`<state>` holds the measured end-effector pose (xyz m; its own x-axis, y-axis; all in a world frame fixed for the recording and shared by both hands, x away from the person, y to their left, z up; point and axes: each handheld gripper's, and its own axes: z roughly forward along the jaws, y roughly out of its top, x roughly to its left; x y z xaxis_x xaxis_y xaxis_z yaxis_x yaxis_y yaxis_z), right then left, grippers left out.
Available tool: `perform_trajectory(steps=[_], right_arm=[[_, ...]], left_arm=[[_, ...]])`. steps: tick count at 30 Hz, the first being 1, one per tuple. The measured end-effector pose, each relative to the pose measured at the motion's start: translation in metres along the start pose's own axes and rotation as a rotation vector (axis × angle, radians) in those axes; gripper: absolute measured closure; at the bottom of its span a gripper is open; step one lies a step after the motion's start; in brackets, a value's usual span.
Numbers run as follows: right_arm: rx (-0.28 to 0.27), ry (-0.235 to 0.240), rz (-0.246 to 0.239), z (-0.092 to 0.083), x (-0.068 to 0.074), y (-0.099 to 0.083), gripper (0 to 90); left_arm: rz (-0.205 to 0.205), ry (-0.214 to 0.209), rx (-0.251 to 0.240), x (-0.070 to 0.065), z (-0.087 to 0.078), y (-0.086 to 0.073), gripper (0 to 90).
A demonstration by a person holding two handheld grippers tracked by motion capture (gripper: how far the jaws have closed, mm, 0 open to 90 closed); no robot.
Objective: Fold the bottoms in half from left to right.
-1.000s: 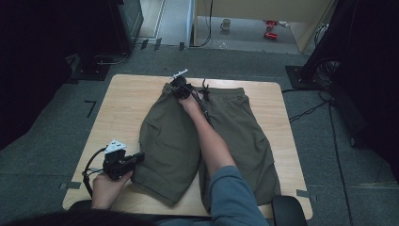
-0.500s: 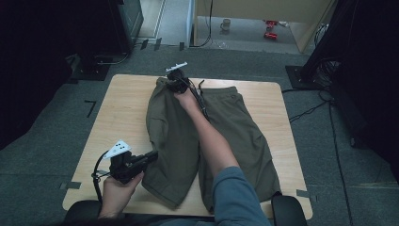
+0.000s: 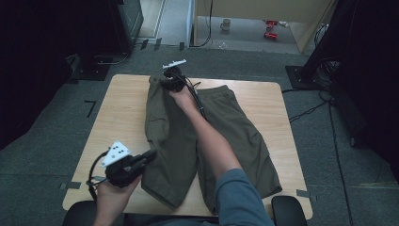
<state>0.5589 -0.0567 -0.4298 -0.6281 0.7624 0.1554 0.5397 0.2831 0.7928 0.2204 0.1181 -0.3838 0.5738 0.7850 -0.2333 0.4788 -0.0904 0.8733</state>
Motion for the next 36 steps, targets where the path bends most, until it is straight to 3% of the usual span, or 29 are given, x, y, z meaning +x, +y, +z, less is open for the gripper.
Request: perform_trajectory(steps=[4, 6, 8, 10, 12, 15, 18, 25, 33, 35, 36], right_arm=[[-0.042, -0.007, -0.015, -0.002, 0.011, 0.017, 88.1], [-0.07, 0.008, 0.006, -0.004, 0.016, 0.029, 88.1], [-0.116, 0.032, 0.031, -0.008, 0.018, 0.038, 87.9], [-0.139, 0.025, 0.012, -0.011, 0.017, 0.042, 87.8], [-0.108, 0.029, 0.003, -0.013, 0.009, 0.04, 87.7], [-0.084, 0.053, 0.032, -0.019, -0.009, 0.028, 87.9], [-0.07, 0.062, 0.042, -0.026, -0.024, 0.019, 87.9], [-0.045, 0.033, 0.053, -0.047, -0.055, -0.002, 88.2], [-0.014, -0.027, 0.075, -0.067, -0.088, -0.024, 88.2], [0.001, -0.051, 0.092, -0.073, -0.101, -0.031, 88.2], [0.001, -0.051, 0.092, -0.073, -0.101, -0.031, 88.2]], left_arm=[[-0.036, 0.043, -0.05, 0.016, -0.022, 0.011, 90.0], [-0.048, 0.065, -0.085, 0.022, -0.031, 0.014, 90.0], [-0.059, 0.058, -0.109, 0.024, -0.033, 0.016, 90.0], [-0.05, 0.043, -0.09, 0.02, -0.026, 0.016, 90.0], [-0.029, 0.004, -0.059, 0.009, -0.014, 0.013, 89.9], [-0.036, -0.058, -0.044, -0.003, 0.002, 0.01, 90.0], [-0.007, -0.106, 0.0, -0.02, 0.023, 0.007, 89.9], [0.01, -0.194, 0.057, -0.043, 0.063, 0.004, 90.0], [0.068, -0.272, 0.085, -0.071, 0.096, 0.015, 89.9], [0.067, -0.297, 0.101, -0.076, 0.108, 0.017, 89.9], [0.065, -0.303, 0.104, -0.078, 0.112, 0.017, 89.9]])
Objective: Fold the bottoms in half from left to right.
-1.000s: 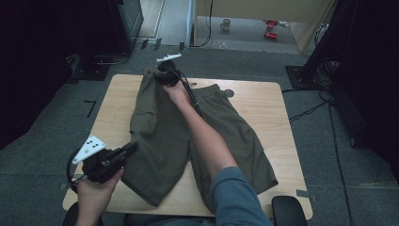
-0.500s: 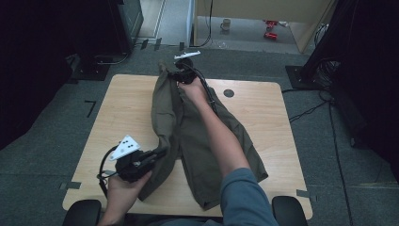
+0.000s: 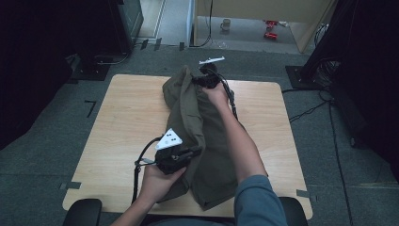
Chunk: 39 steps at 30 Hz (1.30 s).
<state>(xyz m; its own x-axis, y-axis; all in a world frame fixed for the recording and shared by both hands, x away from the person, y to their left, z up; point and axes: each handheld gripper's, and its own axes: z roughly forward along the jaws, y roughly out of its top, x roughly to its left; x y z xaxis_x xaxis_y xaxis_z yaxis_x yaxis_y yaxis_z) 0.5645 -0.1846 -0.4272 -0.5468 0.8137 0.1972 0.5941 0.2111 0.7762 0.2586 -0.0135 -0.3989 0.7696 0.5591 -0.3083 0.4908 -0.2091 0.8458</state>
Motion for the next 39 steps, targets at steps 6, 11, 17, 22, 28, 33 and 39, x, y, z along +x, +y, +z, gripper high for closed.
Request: perform_trajectory(steps=[6, 11, 17, 22, 28, 33, 39], right_arm=[[0.033, -0.032, 0.008, -0.004, -0.019, -0.009, 88.2], [0.036, -0.069, 0.011, -0.001, -0.029, -0.021, 88.2], [0.065, -0.092, 0.044, 0.007, -0.04, -0.037, 88.1], [0.089, -0.117, 0.012, 0.012, -0.042, -0.042, 88.0], [0.117, -0.157, -0.03, 0.02, -0.044, -0.057, 87.9], [0.141, -0.171, -0.034, 0.024, -0.042, -0.063, 87.9], [0.132, -0.177, -0.024, 0.026, -0.038, -0.065, 87.9]], left_arm=[[-0.002, -0.021, 0.067, 0.002, 0.037, -0.005, 89.8], [-0.018, -0.01, 0.172, 0.01, 0.071, -0.028, 89.7], [-0.028, 0.011, 0.272, 0.019, 0.091, -0.051, 89.4], [-0.057, 0.038, 0.323, 0.032, 0.095, -0.066, 89.3], [-0.105, 0.031, 0.351, 0.045, 0.088, -0.069, 89.3], [-0.116, 0.045, 0.366, 0.057, 0.074, -0.07, 89.3], [-0.151, 0.087, 0.372, 0.08, 0.049, -0.072, 89.3]])
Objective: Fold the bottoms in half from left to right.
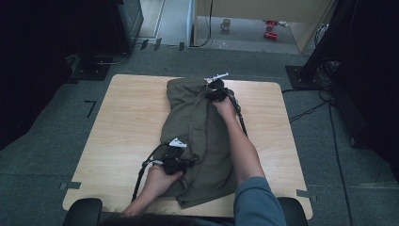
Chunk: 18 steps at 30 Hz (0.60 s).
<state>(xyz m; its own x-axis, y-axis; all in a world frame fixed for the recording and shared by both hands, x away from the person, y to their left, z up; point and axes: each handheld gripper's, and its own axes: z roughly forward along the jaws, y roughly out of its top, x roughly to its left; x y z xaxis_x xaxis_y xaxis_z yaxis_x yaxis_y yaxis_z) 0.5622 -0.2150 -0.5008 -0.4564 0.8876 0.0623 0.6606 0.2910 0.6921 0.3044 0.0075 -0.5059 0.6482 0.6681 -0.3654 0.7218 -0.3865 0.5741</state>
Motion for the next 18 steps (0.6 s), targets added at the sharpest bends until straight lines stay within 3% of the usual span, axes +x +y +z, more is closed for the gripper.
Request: perform_trajectory(steps=[7, 13, 16, 18], right_arm=[[-0.024, -0.005, 0.035, 0.003, 0.01, -0.003, 87.8], [-0.029, 0.007, 0.036, 0.002, 0.006, -0.003, 87.2], [-0.062, 0.009, 0.056, 0.0, 0.003, -0.001, 86.8], [-0.069, 0.014, 0.065, -0.001, 0.002, -0.001, 86.1]], left_arm=[[-0.037, 0.076, 0.023, 0.025, -0.023, -0.005, 89.3], [-0.028, 0.115, 0.033, 0.027, -0.029, -0.006, 89.3], [-0.037, 0.095, 0.012, 0.024, -0.033, -0.003, 89.5], [-0.039, 0.055, -0.027, 0.019, -0.039, 0.001, 89.7]])
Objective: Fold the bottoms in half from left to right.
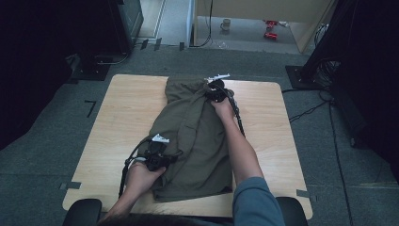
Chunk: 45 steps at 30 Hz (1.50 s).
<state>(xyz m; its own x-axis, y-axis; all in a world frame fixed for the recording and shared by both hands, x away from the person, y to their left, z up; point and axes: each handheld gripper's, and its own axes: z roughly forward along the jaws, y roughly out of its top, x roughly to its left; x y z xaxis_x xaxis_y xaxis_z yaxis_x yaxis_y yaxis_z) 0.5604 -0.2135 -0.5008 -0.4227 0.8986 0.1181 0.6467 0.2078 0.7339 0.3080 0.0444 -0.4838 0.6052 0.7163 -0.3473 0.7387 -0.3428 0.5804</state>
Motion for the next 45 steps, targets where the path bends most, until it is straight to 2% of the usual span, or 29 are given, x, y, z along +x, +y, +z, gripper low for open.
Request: perform_trajectory(steps=[3, 8, 10, 14, 17, 19, 21, 24, 25, 29, 31, 34, 36, 38, 45], right_arm=[[0.009, -0.007, -0.026, 0.001, 0.001, 0.0, 85.4], [0.016, -0.007, -0.028, 0.001, 0.001, 0.0, 84.9], [0.021, -0.007, -0.034, 0.001, 0.001, 0.0, 84.6], [0.031, -0.007, -0.05, 0.001, 0.0, 0.0, 83.7], [0.041, -0.006, -0.073, 0.001, 0.0, -0.001, 83.1], [0.046, -0.002, -0.08, 0.001, 0.0, -0.002, 82.9], [0.05, 0.002, -0.093, 0.001, 0.0, -0.003, 82.1], [0.055, 0.016, -0.082, 0.001, -0.003, -0.004, 81.3], [0.057, 0.02, -0.078, 0.0, -0.004, -0.004, 81.3], [0.059, 0.031, -0.075, 0.001, -0.007, -0.005, 81.0], [0.06, 0.03, -0.076, 0.001, -0.007, -0.005, 80.7], [0.06, 0.031, -0.075, 0.0, -0.007, -0.005, 79.6], [0.061, 0.032, -0.072, 0.0, -0.008, -0.005, 78.6], [0.06, 0.032, -0.068, -0.001, -0.009, -0.005, 77.3], [0.041, 0.037, -0.04, -0.005, -0.013, -0.003, 74.3]], left_arm=[[0.006, -0.056, -0.051, -0.012, -0.01, 0.01, 90.0], [0.062, -0.12, -0.111, -0.046, -0.019, 0.032, 90.0], [0.097, -0.138, -0.121, -0.062, -0.017, 0.042, 90.0], [0.131, -0.183, -0.155, -0.086, -0.013, 0.057, 90.0], [0.148, -0.2, -0.16, -0.1, -0.002, 0.064, 89.7], [0.156, -0.204, -0.149, -0.106, 0.012, 0.066, 89.6], [0.159, -0.208, -0.131, -0.11, 0.027, 0.066, 89.6], [0.173, -0.196, -0.107, -0.115, 0.049, 0.062, 89.4], [0.164, -0.209, -0.092, -0.116, 0.057, 0.06, 89.3], [0.166, -0.203, -0.084, -0.116, 0.077, 0.054, 87.5], [0.165, -0.207, -0.065, -0.115, 0.082, 0.051, 81.6], [0.174, -0.236, -0.05, -0.117, 0.081, 0.049, 71.9], [0.187, -0.236, -0.064, -0.117, 0.074, 0.049, 66.7], [0.18, -0.245, -0.08, -0.115, 0.066, 0.05, 64.5], [0.167, -0.241, -0.128, -0.105, 0.041, 0.049, 65.4]])
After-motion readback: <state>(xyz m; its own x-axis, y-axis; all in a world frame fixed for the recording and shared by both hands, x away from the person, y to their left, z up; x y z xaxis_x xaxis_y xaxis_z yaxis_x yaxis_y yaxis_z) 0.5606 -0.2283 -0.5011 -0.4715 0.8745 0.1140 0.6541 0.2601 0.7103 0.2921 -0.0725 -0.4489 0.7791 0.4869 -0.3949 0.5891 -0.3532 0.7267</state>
